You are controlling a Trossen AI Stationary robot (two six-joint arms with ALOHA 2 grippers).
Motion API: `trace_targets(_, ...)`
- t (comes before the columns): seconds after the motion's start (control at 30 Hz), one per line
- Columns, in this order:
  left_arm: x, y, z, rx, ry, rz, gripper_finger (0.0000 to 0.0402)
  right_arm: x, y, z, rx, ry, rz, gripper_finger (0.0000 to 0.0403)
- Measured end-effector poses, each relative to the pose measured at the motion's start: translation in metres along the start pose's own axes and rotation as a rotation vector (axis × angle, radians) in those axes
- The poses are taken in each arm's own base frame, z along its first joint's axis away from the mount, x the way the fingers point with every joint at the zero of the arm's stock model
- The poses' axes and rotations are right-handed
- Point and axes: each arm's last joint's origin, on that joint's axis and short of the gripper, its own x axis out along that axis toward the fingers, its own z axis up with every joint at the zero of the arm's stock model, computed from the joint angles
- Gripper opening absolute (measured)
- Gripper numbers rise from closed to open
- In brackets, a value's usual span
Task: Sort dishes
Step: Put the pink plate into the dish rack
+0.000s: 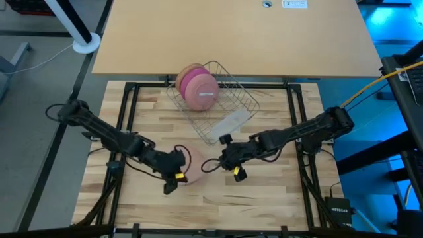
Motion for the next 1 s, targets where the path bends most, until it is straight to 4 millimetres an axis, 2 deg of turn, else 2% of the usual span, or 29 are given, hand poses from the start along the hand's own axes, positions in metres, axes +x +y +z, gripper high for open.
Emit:
trace_targets(0.23, -0.033, -0.005, 0.009, 0.024, -0.148, -0.027, 0.0000, -0.018, -0.006, 0.003, -0.009, -0.021, -0.124, 0.0053)
trace_targets(0.4, -0.048, -0.009, 0.018, 0.061, -0.258, -0.082, 0.0000, -0.045, -0.011, 0.006, -0.031, -0.062, -0.221, 0.0053)
trace_targets(0.57, -0.060, -0.008, 0.031, 0.110, -0.373, -0.108, 0.0000, -0.082, -0.019, 0.006, -0.033, -0.104, -0.387, 0.0053)
trace_targets(0.83, -0.079, 0.013, 0.054, 0.208, -0.513, -0.009, 0.0000, -0.141, -0.028, 0.000, -0.002, -0.159, -0.635, 0.0053)
trace_targets(1.0, -0.092, 0.036, 0.073, 0.242, -0.598, 0.093, 0.0000, -0.167, -0.032, -0.006, 0.045, -0.182, -0.743, 0.0053)
